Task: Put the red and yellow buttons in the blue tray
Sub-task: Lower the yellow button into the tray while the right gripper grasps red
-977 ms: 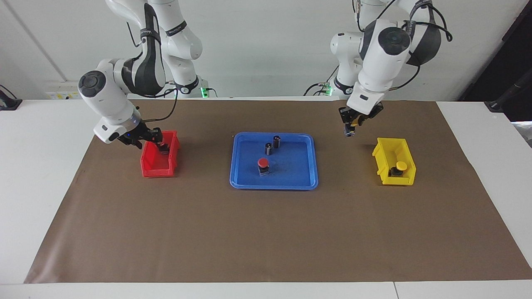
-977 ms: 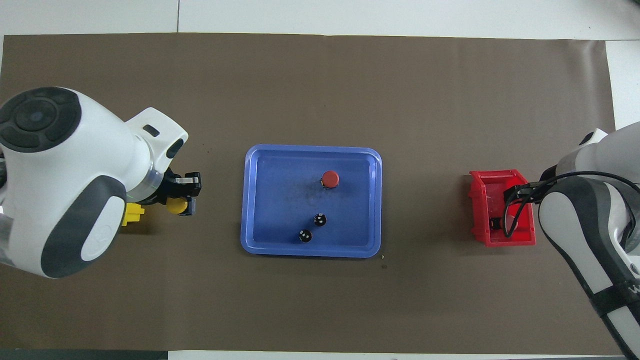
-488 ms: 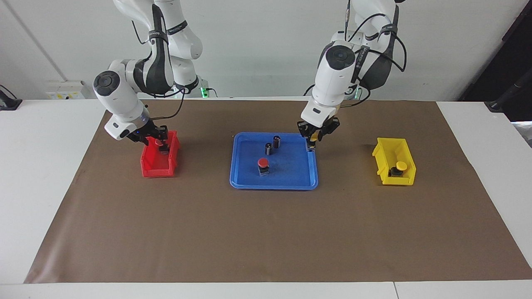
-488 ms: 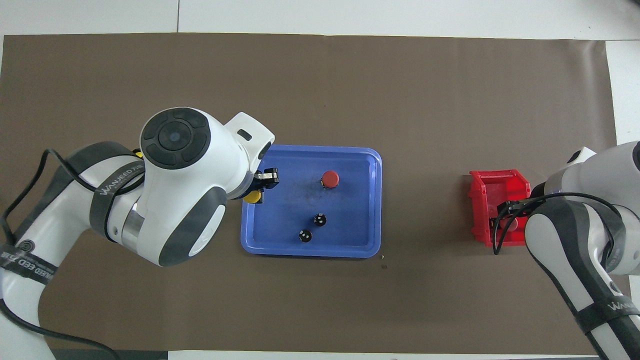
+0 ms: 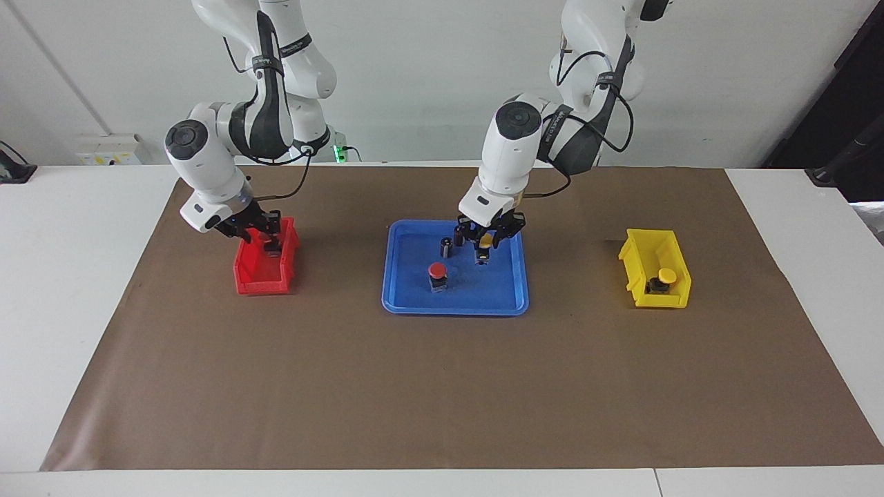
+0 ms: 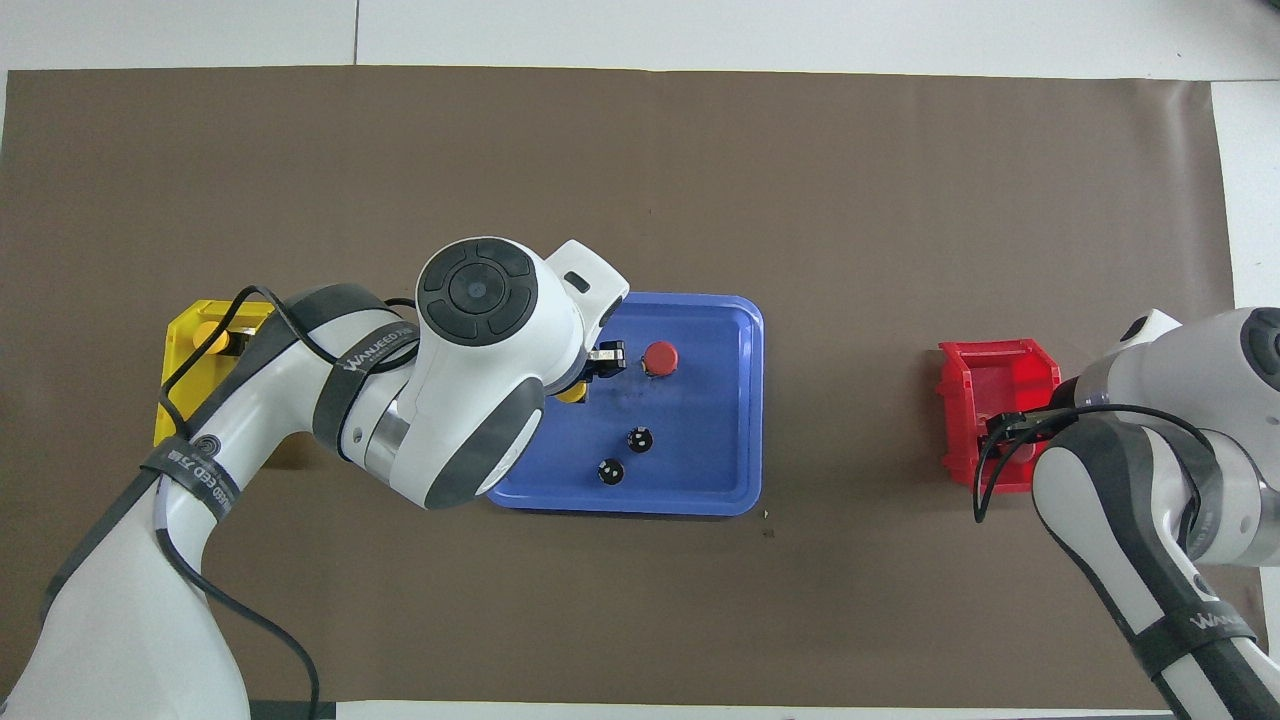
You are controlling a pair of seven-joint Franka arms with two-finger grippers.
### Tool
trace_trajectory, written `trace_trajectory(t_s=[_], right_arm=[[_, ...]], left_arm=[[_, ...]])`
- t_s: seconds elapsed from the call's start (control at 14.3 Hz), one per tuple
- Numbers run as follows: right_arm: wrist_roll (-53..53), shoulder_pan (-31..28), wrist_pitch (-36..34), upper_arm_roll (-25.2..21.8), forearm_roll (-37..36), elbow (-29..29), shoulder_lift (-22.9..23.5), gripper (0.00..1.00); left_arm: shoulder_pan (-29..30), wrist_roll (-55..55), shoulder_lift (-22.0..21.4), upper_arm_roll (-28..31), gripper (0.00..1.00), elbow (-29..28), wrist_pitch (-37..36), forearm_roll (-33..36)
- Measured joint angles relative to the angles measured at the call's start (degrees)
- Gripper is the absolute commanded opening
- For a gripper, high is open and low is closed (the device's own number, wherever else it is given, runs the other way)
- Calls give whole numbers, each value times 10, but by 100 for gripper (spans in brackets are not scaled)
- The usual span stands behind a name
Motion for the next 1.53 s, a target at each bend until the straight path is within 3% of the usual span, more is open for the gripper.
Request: trace_trajectory(t_s=[0.49,0.77,0.98,1.05,1.4,1.53], right_arm=[[-25,15,1,0,0,-9,-5,58],[-49,7,1,-2,0,-14,-7,46],[-62,-2,1,-3,0,-20,-11,22],[-62,-2,1,-3,0,-21,-12,20],[-62,-2,-8,-3,0,-5,-13,20],[-62,-1,-60,-2,1,42,-14,20]], left_arm=[[-4,-1,58,1,2,30,10,16],[-10,-17,70,1,1,45,12,17],[-16,-26,72,1,2,46,19,21],[-16,-28,73,1,2,46,24,22],[-16,-34,77,2,3,45,30,32],[-16,-35,81,2,12,45,30,39]])
